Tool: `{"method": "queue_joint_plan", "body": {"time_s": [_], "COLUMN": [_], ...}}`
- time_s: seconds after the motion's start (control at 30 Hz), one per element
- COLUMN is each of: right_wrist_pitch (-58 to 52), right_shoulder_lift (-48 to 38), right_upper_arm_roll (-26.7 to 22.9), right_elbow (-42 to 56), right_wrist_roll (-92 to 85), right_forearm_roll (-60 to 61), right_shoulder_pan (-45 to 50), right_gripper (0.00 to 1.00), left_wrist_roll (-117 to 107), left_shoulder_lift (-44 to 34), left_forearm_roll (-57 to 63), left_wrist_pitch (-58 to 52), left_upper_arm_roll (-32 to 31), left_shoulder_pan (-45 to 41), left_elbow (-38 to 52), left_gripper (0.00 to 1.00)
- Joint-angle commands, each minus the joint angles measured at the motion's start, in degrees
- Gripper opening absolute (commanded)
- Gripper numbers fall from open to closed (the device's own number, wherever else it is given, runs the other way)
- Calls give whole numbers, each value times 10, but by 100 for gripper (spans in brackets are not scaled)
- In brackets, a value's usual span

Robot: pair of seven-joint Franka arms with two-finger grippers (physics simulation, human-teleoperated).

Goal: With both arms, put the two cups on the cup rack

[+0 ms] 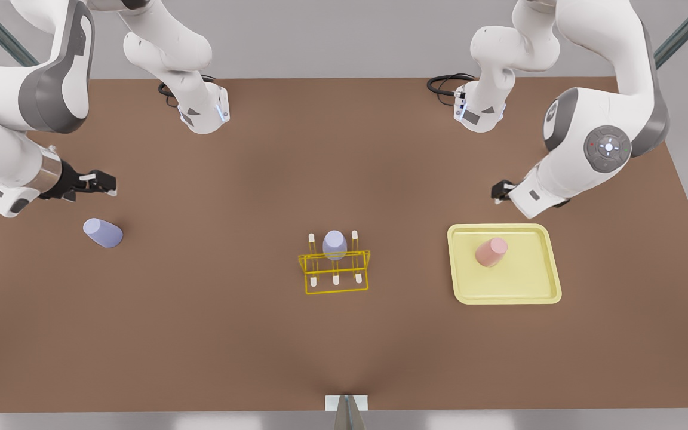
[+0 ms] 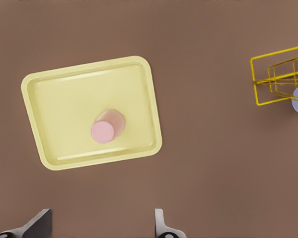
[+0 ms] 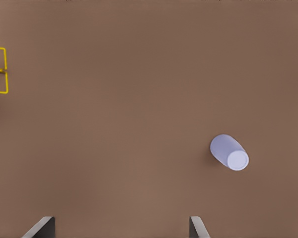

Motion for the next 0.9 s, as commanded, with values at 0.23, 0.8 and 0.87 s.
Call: {"method": "queue_joint_plan", "body": {"time_s": [0.23, 0.8, 0.87], "right_wrist_pitch": [207, 518, 551], "right_shoulder_lift": [93, 109, 105], "right_upper_arm_roll": [-10, -16, -16], "right_elbow": [-138, -349, -379], "right_wrist_roll": [-92, -225, -225], "right_forearm_roll": [-41, -40, -40], "right_shoulder_pan": [-119, -219, -218], "right_gripper": [100, 100, 100], "left_wrist_roll": [5, 5, 5], "left_shoulder_lift": [37, 141, 153], "left_forearm_roll": [0, -4, -4], "left_wrist_pitch": [380, 539, 549], "left_upper_arm_roll": [48, 63, 63], "left_shoulder_pan": [-3, -1, -1], "left_elbow": [-226, -319, -319], "left_gripper": [100, 100, 100]}}
